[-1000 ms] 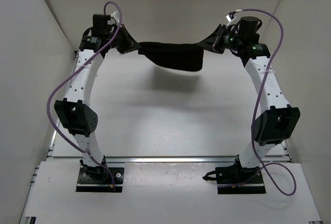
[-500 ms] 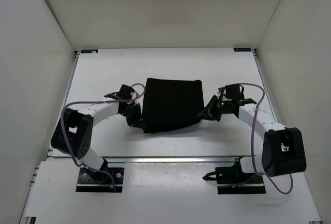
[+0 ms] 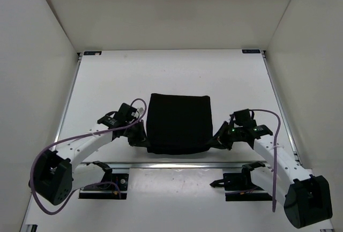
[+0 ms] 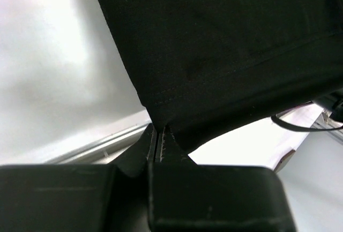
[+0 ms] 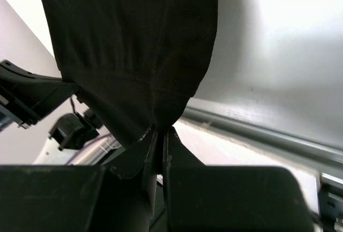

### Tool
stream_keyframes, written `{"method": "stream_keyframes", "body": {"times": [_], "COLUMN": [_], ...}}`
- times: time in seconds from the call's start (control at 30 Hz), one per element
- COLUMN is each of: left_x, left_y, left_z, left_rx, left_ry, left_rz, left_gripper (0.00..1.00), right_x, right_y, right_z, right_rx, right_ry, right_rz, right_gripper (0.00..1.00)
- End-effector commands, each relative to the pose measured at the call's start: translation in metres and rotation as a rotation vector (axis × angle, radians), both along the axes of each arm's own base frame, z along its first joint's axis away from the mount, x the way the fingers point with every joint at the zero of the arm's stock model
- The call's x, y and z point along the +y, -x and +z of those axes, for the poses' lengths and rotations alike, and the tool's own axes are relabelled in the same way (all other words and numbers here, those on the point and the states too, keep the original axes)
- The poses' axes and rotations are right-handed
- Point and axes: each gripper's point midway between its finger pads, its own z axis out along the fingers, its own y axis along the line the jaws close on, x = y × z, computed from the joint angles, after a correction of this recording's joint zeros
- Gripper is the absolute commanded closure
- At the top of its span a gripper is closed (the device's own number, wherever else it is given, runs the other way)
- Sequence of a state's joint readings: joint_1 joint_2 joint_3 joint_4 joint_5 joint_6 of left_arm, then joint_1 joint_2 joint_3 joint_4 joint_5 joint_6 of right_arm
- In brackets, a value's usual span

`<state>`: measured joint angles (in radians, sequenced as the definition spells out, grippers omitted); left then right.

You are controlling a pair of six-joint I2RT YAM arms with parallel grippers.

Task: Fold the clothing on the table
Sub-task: Fold the skirt

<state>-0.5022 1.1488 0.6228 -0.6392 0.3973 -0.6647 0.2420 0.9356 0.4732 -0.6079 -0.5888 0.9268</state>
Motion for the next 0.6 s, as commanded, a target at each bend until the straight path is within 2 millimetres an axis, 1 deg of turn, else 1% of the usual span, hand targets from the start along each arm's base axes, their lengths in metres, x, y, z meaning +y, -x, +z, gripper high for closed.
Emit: {"method": "stream_keyframes", "body": {"times": [0.0,0.03,0.07,0.1,0.13,0.17,0.27,0.3,0.33,0.37,0.4,0.43,0.47,0.5,0.53,0.57], "left_x": [0.003,0.002,-0.001,-0.001,-0.003,-0.003,-0.004,-0.004,-0.008,-0.010,-0.011,-0.016,-0.021,-0.024,-0.026,-0.032], "left_y": [0.014,0.016,0.022,0.021,0.022,0.021,0.005,-0.004,-0.014,-0.017,-0.027,-0.033,-0.041,-0.047,-0.057,-0.065], "left_z": [0.001,0.005,0.004,0.008,0.015,0.017,0.032,0.036,0.045,0.046,0.050,0.050,0.054,0.058,0.059,0.060], "left_rx": [0.023,0.015,0.031,0.020,0.007,0.028,0.013,0.008,-0.005,0.002,0.003,0.021,0.026,0.038,0.035,0.035], "left_ry": [-0.019,-0.003,0.013,0.036,0.071,0.097,0.183,0.199,0.219,0.233,0.244,0.268,0.304,0.329,0.340,0.358], "left_rz": [0.004,0.016,0.015,0.039,0.048,0.089,0.158,0.183,0.183,0.183,0.198,0.196,0.195,0.209,0.222,0.221], "left_gripper": [1.00,1.00,1.00,1.00,1.00,1.00,1.00,1.00,1.00,1.00,1.00,1.00,1.00,1.00,1.00,1.00], "right_x": [-0.004,-0.004,-0.003,-0.003,-0.003,-0.002,-0.002,-0.002,-0.001,0.000,0.001,0.001,0.000,-0.001,-0.002,-0.003], "right_y": [0.009,0.014,0.018,0.025,0.032,0.034,0.035,0.031,0.029,0.024,0.020,0.013,0.004,-0.001,-0.007,-0.013], "right_z": [0.009,0.012,0.016,0.018,0.015,0.018,0.017,0.017,0.019,0.021,0.026,0.030,0.034,0.032,0.037,0.036], "right_rx": [0.020,0.015,0.007,0.007,0.031,0.020,0.034,0.023,0.008,0.008,0.004,-0.016,-0.023,-0.009,-0.038,-0.030], "right_ry": [0.039,0.035,0.014,-0.004,-0.010,-0.032,-0.068,-0.086,-0.093,-0.116,-0.133,-0.142,-0.156,-0.163,-0.174,-0.188], "right_rz": [-0.026,-0.023,-0.026,-0.023,-0.019,-0.020,-0.026,-0.022,-0.010,-0.015,-0.010,-0.013,-0.023,-0.033,-0.031,-0.041], "right_gripper": [1.00,1.00,1.00,1.00,1.00,1.00,1.00,1.00,1.00,1.00,1.00,1.00,1.00,1.00,1.00,1.00]}}
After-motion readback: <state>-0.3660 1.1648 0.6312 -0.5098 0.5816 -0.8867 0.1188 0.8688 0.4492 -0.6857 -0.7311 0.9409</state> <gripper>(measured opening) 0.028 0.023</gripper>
